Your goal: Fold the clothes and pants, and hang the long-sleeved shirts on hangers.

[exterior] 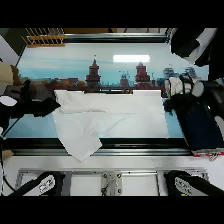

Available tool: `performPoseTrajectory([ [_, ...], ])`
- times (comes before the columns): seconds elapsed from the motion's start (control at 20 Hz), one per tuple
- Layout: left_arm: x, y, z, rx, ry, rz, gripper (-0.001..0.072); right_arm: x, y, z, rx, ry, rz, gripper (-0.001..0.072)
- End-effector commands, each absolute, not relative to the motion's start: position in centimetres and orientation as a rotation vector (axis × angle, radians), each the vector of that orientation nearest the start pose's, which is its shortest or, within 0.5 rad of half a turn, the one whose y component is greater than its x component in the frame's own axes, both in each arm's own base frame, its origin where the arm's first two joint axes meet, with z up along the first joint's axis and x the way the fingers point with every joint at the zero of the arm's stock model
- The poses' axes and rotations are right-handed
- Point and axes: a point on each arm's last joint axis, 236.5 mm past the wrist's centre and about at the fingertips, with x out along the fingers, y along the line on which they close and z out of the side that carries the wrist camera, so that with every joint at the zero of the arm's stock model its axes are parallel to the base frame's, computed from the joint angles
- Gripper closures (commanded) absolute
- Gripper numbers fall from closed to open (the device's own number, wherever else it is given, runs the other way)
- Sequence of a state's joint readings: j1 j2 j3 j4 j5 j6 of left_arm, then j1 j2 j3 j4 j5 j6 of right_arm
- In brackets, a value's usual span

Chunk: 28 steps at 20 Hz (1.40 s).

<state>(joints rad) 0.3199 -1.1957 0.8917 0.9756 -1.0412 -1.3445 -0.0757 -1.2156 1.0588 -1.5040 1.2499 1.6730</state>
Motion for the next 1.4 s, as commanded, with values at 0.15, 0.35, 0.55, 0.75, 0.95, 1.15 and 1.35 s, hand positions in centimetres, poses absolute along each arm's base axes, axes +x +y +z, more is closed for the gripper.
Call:
performPoseTrajectory([
  [0.15, 29.7, -3.7, -2.1, -0.583, 1.185, -0.136, 0.0264, 20.6, -1.3, -8.5, 0.895, 1.456, -0.366, 0.0134],
  [0.35, 29.0, -5.0, -1.9, -0.560, 1.174, -0.162, 0.0264, 22.8, -0.1, -10.5, 1.086, 1.297, -0.381, 0.0135],
  [0.55, 29.1, -5.1, -1.9, -0.562, 1.171, -0.159, 0.0264, 25.0, 1.7, -11.4, 0.997, 1.262, -0.324, 0.0136],
  [0.75, 29.1, -5.1, -1.9, -0.562, 1.169, -0.158, 0.0264, 26.2, 2.5, -12.2, 0.937, 1.241, -0.300, 0.0137],
  [0.95, 29.0, -4.8, -2.1, -0.557, 1.175, -0.147, 0.0264, 26.2, 2.3, -12.3, 0.916, 1.244, -0.299, 0.0589],
  [1.15, 25.1, -0.1, -4.9, -0.532, 1.333, 0.062, 0.0262, 26.2, 2.3, -12.2, 0.916, 1.244, -0.298, 0.0700],
  [1.35, 19.8, 1.3, -9.2, -0.611, 1.475, 0.165, 0.0041, 26.2, 2.3, -12.2, 0.915, 1.245, -0.296, 0.0700],
])
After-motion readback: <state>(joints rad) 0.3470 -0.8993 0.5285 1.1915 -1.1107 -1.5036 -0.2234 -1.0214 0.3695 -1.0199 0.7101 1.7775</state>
